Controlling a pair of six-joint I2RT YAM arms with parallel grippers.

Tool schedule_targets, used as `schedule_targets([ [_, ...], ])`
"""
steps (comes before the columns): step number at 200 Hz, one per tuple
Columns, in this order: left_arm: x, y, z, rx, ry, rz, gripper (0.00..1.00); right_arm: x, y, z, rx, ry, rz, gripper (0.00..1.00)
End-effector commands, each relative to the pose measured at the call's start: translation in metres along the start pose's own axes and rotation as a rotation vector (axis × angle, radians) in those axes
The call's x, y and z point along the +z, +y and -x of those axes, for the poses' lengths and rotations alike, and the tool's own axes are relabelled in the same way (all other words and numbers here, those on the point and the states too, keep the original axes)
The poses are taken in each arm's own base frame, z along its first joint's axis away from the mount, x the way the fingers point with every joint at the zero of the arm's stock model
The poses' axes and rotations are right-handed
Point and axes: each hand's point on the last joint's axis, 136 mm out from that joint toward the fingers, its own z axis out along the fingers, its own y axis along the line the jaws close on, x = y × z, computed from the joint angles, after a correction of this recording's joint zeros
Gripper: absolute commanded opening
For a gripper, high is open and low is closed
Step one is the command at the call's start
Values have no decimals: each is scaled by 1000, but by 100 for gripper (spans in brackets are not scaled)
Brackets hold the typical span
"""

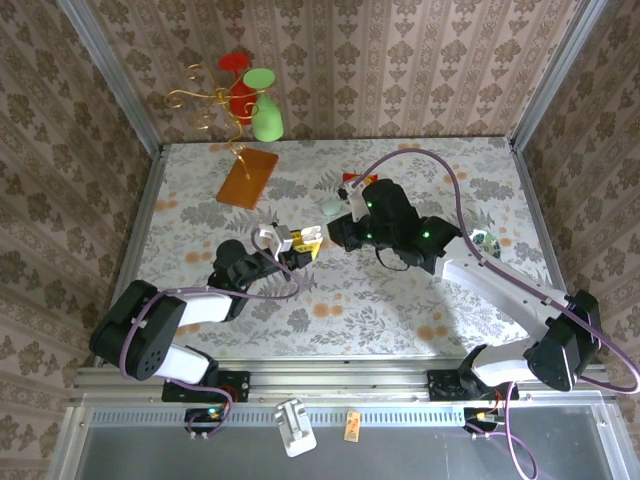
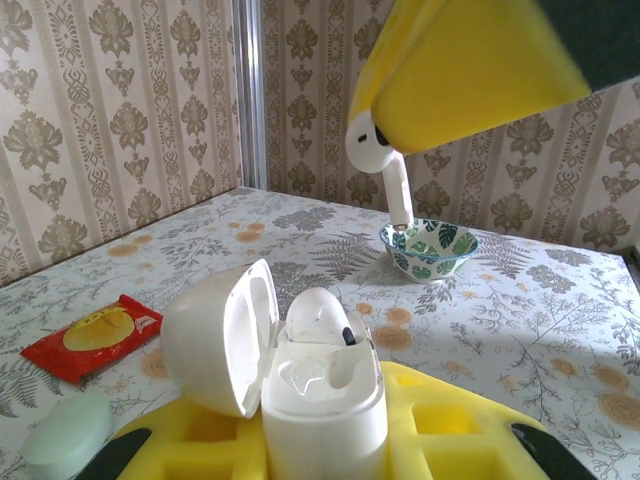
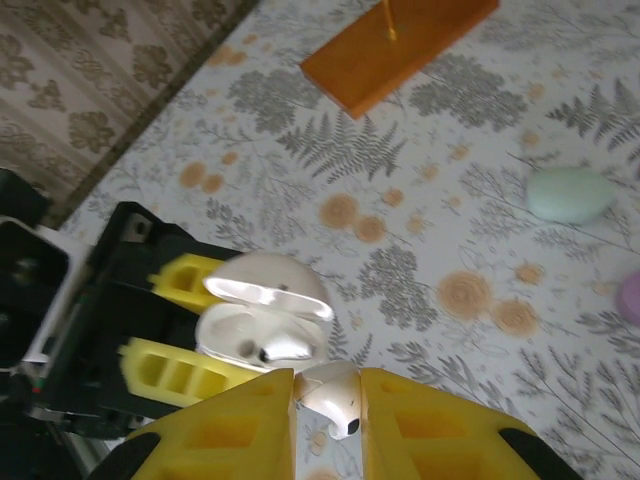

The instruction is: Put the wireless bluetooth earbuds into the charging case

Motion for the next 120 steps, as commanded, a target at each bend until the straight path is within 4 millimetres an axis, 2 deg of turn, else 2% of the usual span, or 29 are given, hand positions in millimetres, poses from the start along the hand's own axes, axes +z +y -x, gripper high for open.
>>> schedule_targets([
  [1, 5, -1, 20, 25, -55, -21, 9, 1, 22, 24, -47, -74, 66, 22],
  [6, 6, -1, 19, 26, -54, -22, 9, 0, 26, 27, -55, -80, 78, 23],
  [12, 5, -1, 20, 26, -55, -22, 9, 11, 26, 22, -59, -56, 79, 23],
  [49, 5, -2, 20, 25, -55, -21, 9, 23, 41, 22, -82, -44, 111, 23],
  [90, 3, -2, 24, 37, -65, -19, 9, 38, 40, 15, -84, -20, 107, 22],
  [120, 2, 0, 26, 35, -69, -10, 9, 39, 38, 11, -84, -10, 105, 22],
])
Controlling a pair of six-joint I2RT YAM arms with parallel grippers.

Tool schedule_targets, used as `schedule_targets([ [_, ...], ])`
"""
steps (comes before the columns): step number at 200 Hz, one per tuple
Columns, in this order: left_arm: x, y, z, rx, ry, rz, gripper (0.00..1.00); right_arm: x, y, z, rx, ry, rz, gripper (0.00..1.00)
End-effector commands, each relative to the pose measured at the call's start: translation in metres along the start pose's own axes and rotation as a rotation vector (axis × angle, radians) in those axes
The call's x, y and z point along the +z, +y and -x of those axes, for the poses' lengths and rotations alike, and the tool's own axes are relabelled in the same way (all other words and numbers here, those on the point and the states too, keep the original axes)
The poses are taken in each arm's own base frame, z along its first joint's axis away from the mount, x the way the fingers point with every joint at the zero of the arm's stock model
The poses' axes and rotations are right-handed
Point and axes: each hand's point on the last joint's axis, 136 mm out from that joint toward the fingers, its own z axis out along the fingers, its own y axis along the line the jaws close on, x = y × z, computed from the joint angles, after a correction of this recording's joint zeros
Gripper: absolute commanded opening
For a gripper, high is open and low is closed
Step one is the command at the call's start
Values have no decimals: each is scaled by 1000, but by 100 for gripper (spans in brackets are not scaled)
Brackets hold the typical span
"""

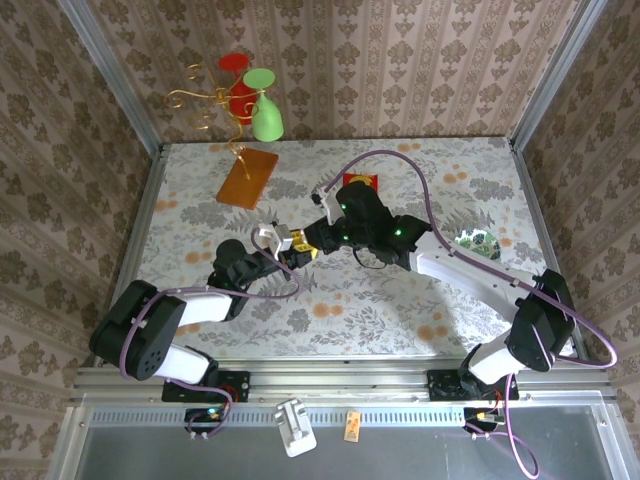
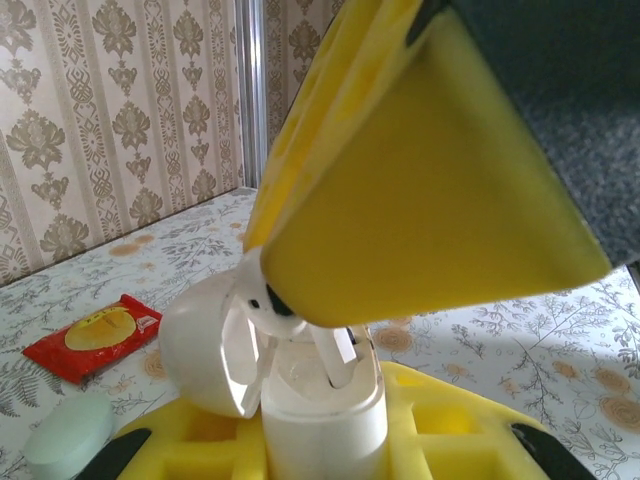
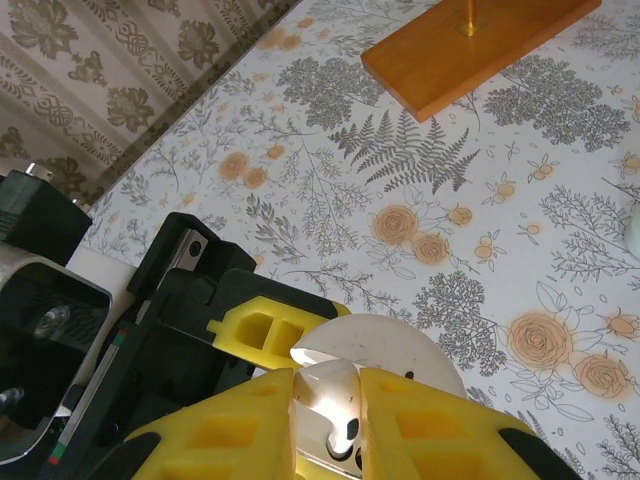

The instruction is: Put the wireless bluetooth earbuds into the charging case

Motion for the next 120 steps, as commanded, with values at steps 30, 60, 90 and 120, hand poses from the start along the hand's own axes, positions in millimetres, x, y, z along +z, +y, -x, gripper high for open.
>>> schedule_targets([
  [30, 3, -1, 30, 37, -78, -16, 9, 1, 7, 7, -27, -19, 23, 22],
  [60, 3, 1, 32, 33, -83, -8, 9, 4, 9, 2, -23, -7, 45, 23],
  [90, 3, 1, 35, 32, -89, -5, 9, 1, 9, 0, -31, -10, 46, 24],
  [120, 3, 0, 34, 35, -88, -10, 9, -6, 10, 6, -35, -34, 41, 28],
])
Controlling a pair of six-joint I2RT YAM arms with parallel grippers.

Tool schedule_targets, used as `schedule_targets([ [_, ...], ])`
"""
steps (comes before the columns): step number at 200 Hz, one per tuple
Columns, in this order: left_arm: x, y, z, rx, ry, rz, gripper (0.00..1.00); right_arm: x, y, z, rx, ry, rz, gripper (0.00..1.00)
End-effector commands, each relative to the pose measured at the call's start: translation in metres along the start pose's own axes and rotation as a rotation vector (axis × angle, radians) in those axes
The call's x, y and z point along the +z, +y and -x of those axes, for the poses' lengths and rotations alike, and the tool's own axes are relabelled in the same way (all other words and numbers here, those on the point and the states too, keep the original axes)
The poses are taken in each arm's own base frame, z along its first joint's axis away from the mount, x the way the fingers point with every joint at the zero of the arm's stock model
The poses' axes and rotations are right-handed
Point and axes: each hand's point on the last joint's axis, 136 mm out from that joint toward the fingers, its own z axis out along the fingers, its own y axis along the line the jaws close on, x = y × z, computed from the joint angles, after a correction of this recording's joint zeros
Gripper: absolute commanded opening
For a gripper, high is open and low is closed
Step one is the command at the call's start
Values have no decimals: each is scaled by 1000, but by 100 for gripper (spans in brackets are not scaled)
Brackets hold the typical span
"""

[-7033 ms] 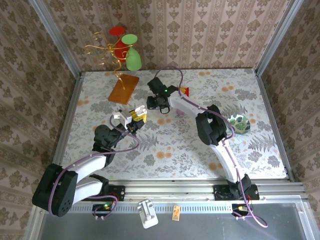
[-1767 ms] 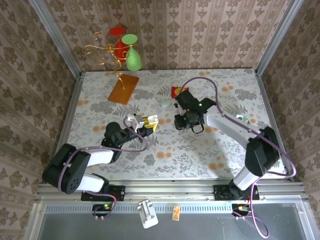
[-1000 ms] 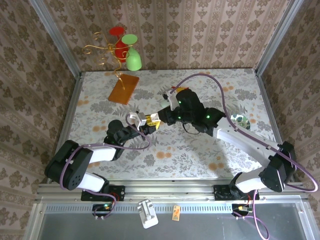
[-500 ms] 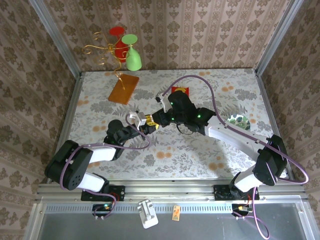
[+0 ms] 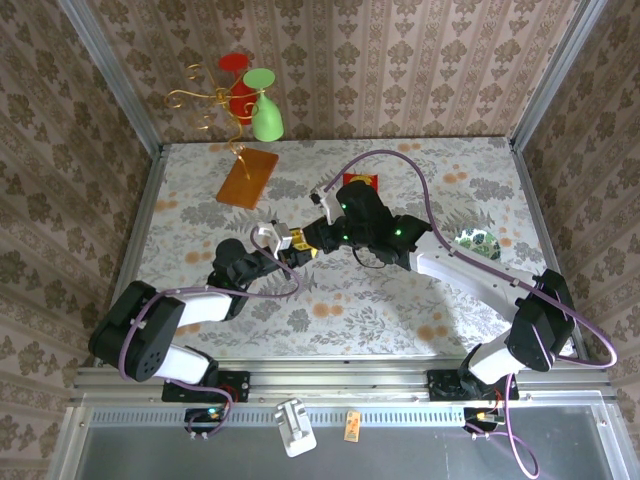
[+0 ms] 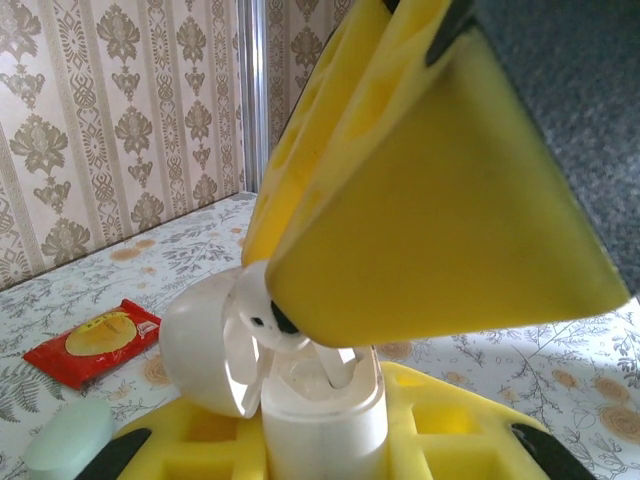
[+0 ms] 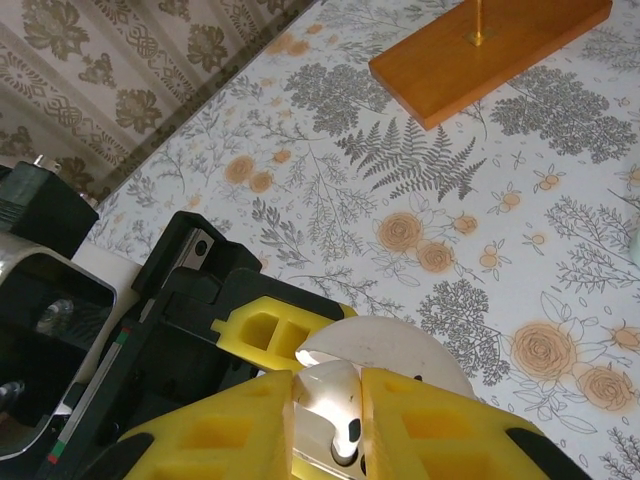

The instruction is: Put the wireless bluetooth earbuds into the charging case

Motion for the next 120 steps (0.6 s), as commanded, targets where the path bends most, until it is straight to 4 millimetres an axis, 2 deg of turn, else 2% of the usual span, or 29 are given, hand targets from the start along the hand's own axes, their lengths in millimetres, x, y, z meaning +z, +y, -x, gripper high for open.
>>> schedule_targets([
  [1, 2, -1, 29, 41, -76, -13, 9, -7, 7, 4, -19, -26, 23, 28],
  [34, 2, -3, 28, 43, -74, -19, 9, -16, 7, 15, -19, -63, 10, 36],
  [77, 0, -3, 24, 50, -66, -19, 9, -32, 8, 26, -12, -118, -5, 38],
  [120, 0, -1, 22, 58, -61, -16, 9, -25, 14, 28, -4, -91, 27, 42],
])
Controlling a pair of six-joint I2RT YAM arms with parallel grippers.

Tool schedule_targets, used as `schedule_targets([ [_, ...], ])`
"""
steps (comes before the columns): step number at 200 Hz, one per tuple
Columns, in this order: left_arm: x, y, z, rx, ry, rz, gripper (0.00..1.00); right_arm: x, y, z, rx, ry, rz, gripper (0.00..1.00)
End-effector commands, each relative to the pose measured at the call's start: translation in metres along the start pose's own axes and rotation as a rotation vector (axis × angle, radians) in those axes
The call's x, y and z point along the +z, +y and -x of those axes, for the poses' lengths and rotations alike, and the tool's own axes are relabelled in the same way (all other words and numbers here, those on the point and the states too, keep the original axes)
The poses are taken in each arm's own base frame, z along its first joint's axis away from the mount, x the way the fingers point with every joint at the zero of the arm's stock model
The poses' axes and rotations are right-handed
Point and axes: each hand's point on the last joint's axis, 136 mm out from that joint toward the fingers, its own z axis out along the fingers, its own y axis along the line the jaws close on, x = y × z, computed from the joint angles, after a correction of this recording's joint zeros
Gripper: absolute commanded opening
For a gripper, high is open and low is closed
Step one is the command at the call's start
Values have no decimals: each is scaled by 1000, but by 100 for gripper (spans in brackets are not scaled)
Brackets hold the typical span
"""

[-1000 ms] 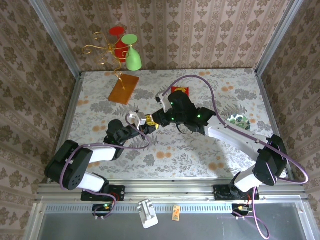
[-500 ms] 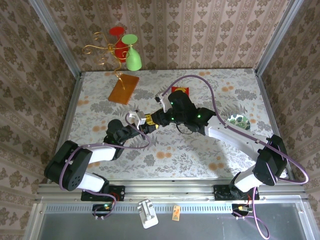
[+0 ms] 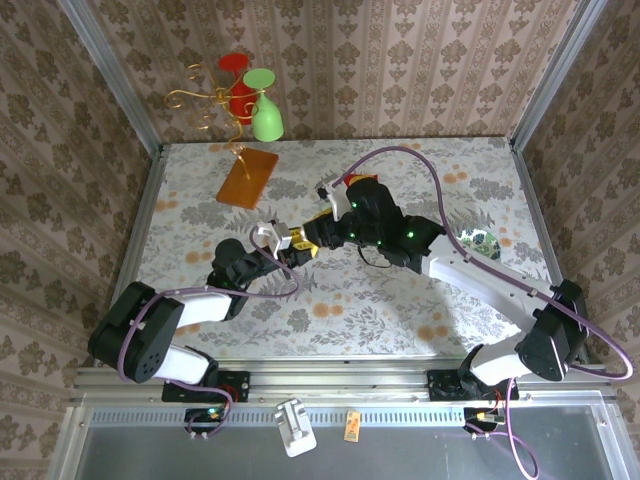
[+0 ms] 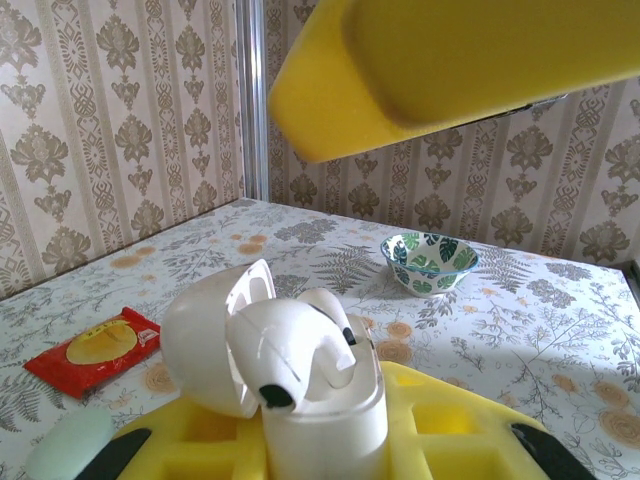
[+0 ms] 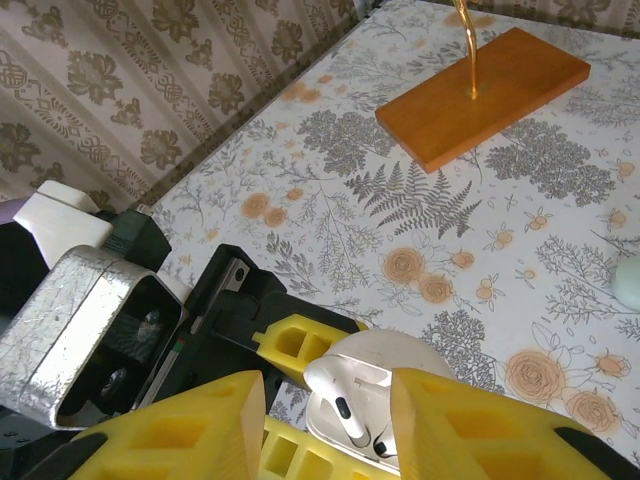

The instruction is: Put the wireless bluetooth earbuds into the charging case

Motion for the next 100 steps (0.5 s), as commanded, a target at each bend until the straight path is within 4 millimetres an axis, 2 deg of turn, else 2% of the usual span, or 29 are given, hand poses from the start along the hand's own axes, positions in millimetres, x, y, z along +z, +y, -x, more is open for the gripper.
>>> schedule_targets([
  [1, 1, 0, 19, 52, -54, -13, 9, 2, 8, 8, 7, -12, 22, 42],
  [39, -3, 3, 16, 52, -48, 4, 9, 6, 5, 6, 3, 1, 1, 43],
  [100, -9, 11, 17, 79, -45, 13, 8, 1, 2, 6, 18, -13, -17, 44],
])
